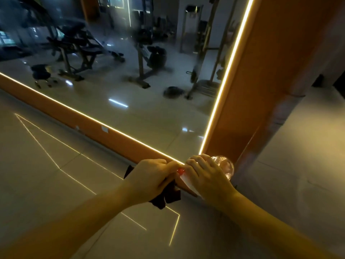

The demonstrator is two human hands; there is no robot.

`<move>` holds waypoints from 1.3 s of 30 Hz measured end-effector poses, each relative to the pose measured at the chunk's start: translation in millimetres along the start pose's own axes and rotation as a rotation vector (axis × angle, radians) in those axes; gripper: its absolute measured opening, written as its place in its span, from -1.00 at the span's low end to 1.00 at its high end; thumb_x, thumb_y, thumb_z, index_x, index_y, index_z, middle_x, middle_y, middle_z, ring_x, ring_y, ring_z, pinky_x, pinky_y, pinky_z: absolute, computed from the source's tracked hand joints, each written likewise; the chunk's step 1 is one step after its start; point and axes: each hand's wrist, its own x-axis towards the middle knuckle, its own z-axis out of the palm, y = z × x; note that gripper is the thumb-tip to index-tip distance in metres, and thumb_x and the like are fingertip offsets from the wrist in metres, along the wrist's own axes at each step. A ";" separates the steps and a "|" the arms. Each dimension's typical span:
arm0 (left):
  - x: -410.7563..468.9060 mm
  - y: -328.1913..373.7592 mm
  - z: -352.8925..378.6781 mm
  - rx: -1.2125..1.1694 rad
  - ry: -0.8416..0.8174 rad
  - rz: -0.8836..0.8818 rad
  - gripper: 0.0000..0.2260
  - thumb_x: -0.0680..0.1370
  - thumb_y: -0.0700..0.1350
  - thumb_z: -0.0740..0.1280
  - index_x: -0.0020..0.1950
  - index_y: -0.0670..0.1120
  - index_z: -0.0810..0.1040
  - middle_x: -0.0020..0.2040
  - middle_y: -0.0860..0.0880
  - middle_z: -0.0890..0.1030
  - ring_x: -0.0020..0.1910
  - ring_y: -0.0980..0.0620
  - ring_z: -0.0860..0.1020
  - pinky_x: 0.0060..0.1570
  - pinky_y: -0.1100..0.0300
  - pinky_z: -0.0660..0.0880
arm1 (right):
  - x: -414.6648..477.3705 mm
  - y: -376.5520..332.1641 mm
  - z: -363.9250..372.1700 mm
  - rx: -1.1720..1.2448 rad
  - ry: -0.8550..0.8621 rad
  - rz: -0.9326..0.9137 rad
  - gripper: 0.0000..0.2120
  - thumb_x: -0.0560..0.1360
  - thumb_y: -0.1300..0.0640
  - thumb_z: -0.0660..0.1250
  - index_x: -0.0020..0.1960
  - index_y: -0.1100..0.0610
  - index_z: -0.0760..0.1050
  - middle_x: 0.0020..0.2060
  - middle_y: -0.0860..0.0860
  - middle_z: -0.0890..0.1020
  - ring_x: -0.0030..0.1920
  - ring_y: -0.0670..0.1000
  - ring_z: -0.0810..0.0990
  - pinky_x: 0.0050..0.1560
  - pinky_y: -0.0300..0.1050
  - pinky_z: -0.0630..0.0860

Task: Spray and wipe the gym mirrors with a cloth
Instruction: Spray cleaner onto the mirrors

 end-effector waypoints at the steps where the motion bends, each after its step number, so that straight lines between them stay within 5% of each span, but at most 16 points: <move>1: 8.2 -7.7 5.0 0.000 0.004 0.010 -0.81 0.69 0.06 0.26 0.25 0.03 0.51 -0.20 0.10 0.64 -0.28 0.19 0.61 -0.13 0.55 0.43 | 2.1 7.8 8.1 0.004 -0.002 0.004 -0.70 0.57 -0.01 0.29 0.15 0.15 0.63 0.08 0.09 0.69 0.09 0.14 0.67 0.19 0.08 0.59; 4: 30.2 -30.3 18.6 0.003 -0.024 -0.019 -0.81 0.71 0.08 0.25 0.23 0.02 0.50 -0.18 0.10 0.64 -0.27 0.18 0.61 -0.17 0.35 0.61 | 9.3 34.3 28.0 0.015 -0.008 -0.008 -0.58 0.43 -0.04 0.50 0.19 0.15 0.58 0.09 0.10 0.69 0.09 0.15 0.68 0.19 0.10 0.60; 9: 72.9 -65.7 27.0 0.121 -0.165 0.100 -0.76 0.62 0.01 0.45 0.18 0.05 0.43 -0.29 0.10 0.60 -0.37 0.26 0.35 -0.23 0.50 0.27 | 13.5 78.7 67.4 0.001 -0.087 -0.114 -0.48 0.38 -0.03 0.60 0.24 0.12 0.52 0.14 0.09 0.68 0.15 0.17 0.67 0.22 0.15 0.58; 13: 91.3 -95.0 45.6 0.221 -0.303 0.251 -0.68 0.56 -0.01 0.52 0.19 -0.02 0.46 -0.29 0.08 0.62 -0.42 0.17 0.49 -0.26 0.42 0.31 | 14.0 101.8 87.8 0.048 -0.235 -0.180 -0.38 0.26 -0.05 0.69 0.23 0.10 0.59 0.18 0.10 0.67 0.18 0.19 0.66 0.24 0.18 0.58; 17: 87.7 -115.1 66.8 0.204 -0.419 0.302 -0.76 0.63 0.03 0.41 0.19 -0.04 0.46 -0.21 0.03 0.65 -0.36 0.12 0.55 -0.29 0.27 0.56 | 10.3 103.8 101.6 0.129 -0.287 -0.229 -0.44 0.27 -0.08 0.67 0.20 0.04 0.63 0.15 0.06 0.68 0.15 0.14 0.67 0.22 0.12 0.59; 21: 91.1 -132.3 81.6 0.146 -0.422 0.301 -0.79 0.71 0.10 0.19 0.17 -0.03 0.43 -0.22 0.04 0.63 -0.38 0.12 0.52 -0.32 0.30 0.51 | 5.8 103.2 117.0 0.186 -0.295 -0.167 -0.57 0.41 -0.05 0.56 0.21 0.06 0.61 0.15 0.05 0.67 0.17 0.13 0.65 0.25 0.10 0.57; 27: 69.4 -182.5 117.9 0.015 -0.346 -0.244 -0.56 0.66 0.38 0.02 0.20 0.07 0.41 -0.30 0.20 0.42 -0.40 0.24 0.40 -0.33 0.45 0.27 | -7.7 98.8 143.0 0.306 -0.343 0.114 -0.50 0.32 -0.02 0.65 0.18 0.11 0.60 0.10 0.06 0.68 0.09 0.12 0.67 0.15 0.06 0.62; 31: 60.5 -212.4 167.1 -0.222 -0.483 -0.597 -0.71 0.66 0.18 0.30 0.27 0.05 0.45 -0.28 0.10 0.52 -0.29 0.15 0.53 -0.23 0.24 0.43 | -15.3 99.0 172.6 0.391 -0.396 0.448 -0.47 0.31 0.13 0.66 0.21 0.17 0.55 0.04 0.10 0.64 0.03 0.18 0.64 0.04 0.04 0.62; 36: 48.6 -238.7 236.1 -0.376 -0.549 -0.766 -0.65 0.65 0.08 0.38 0.39 0.03 0.44 -0.18 0.03 0.58 -0.18 0.08 0.59 -0.13 0.13 0.53 | -32.0 97.2 220.7 0.544 -0.492 0.831 -0.51 0.45 0.28 0.51 0.35 0.19 0.50 0.06 0.09 0.59 0.03 0.10 0.54 -0.01 0.07 0.63; 39: 50.4 -240.8 264.2 -0.442 -0.623 -0.795 -0.49 0.63 -0.02 0.44 0.55 0.01 0.37 0.07 0.05 0.61 0.09 0.01 0.62 0.13 0.11 0.54 | -33.3 91.8 242.7 0.601 -0.495 0.939 -0.61 0.50 0.32 0.46 0.31 0.23 0.51 -0.01 0.07 0.56 -0.02 0.07 0.50 -0.05 0.05 0.60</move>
